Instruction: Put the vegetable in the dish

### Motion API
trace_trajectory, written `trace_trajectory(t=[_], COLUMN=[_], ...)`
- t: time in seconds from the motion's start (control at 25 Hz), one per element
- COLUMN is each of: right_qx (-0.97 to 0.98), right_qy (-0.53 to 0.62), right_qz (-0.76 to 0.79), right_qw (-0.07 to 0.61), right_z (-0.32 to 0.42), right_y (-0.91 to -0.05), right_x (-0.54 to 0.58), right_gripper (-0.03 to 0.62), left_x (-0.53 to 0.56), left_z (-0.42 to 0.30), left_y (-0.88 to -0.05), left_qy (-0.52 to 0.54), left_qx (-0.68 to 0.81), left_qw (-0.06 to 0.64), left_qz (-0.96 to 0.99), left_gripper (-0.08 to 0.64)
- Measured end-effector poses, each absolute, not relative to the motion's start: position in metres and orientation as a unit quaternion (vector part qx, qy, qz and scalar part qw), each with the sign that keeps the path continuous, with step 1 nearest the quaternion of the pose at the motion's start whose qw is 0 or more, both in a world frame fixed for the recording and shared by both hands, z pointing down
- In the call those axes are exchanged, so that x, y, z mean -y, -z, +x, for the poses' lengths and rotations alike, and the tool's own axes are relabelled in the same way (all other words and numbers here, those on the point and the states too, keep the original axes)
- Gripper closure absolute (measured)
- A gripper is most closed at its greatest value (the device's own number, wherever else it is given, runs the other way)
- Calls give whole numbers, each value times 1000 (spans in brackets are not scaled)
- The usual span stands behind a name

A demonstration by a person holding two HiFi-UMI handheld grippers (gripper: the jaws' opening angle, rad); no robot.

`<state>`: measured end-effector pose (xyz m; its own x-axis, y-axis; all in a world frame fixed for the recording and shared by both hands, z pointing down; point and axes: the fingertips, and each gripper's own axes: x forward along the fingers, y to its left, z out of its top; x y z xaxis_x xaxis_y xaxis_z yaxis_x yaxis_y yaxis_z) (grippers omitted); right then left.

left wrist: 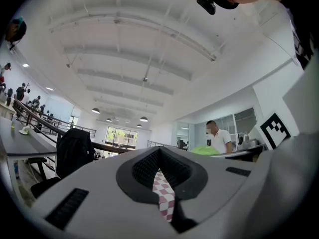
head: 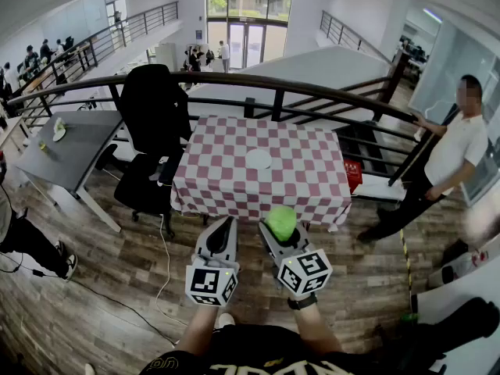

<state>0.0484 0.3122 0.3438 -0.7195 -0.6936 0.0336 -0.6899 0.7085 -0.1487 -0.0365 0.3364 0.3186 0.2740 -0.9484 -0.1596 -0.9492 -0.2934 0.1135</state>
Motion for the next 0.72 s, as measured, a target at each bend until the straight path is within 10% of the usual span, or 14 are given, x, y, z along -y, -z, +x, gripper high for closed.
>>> trace_trajectory(t=[0.72], right_qx=[-930], right_qy=[106], right_qz=[-352], right_qw=[-29], right_z=[-43], right_y=[-386], right_x=[-306], right_gripper=[411], left_x=[-321], left_z=[-127], left_y=[-368], left_qy=[-115], left_qx=[-598], left_qw=[-68], left_qz=[-790], left_gripper=[543])
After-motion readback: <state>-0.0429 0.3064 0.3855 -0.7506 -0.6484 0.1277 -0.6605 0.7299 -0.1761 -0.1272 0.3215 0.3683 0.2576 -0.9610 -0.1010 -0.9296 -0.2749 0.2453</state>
